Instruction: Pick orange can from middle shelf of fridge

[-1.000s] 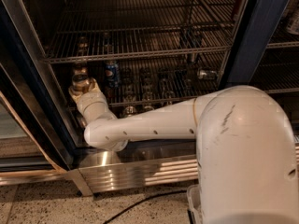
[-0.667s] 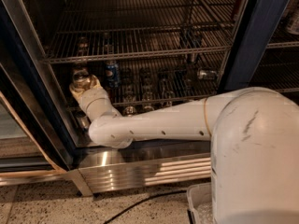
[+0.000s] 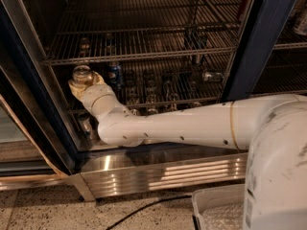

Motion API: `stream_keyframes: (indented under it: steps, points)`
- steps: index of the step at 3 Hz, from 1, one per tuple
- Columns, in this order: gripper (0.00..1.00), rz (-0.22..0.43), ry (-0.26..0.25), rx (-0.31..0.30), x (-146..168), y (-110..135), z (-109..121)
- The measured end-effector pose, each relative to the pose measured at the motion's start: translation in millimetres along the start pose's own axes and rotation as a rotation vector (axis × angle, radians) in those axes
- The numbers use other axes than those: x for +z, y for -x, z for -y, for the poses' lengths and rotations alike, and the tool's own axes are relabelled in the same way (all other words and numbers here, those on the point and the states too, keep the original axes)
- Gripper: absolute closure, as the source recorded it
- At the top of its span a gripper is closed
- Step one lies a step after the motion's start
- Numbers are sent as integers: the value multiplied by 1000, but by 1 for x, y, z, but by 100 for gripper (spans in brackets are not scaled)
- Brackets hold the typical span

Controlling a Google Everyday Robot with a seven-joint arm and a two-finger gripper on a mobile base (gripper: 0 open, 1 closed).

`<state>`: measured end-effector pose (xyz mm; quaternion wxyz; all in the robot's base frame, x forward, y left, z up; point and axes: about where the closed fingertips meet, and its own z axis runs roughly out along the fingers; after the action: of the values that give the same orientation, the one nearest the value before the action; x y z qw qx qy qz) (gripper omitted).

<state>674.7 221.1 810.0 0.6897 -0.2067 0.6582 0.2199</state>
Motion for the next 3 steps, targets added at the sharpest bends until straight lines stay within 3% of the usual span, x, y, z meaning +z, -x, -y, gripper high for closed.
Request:
stream_keyframes:
  steps: [1,2,3]
  points:
    - [100,-50,47,55,-6,5,10]
    - [100,-102,89,120,-21,7,41]
    - [100,-164,144,163,-36,-1,55]
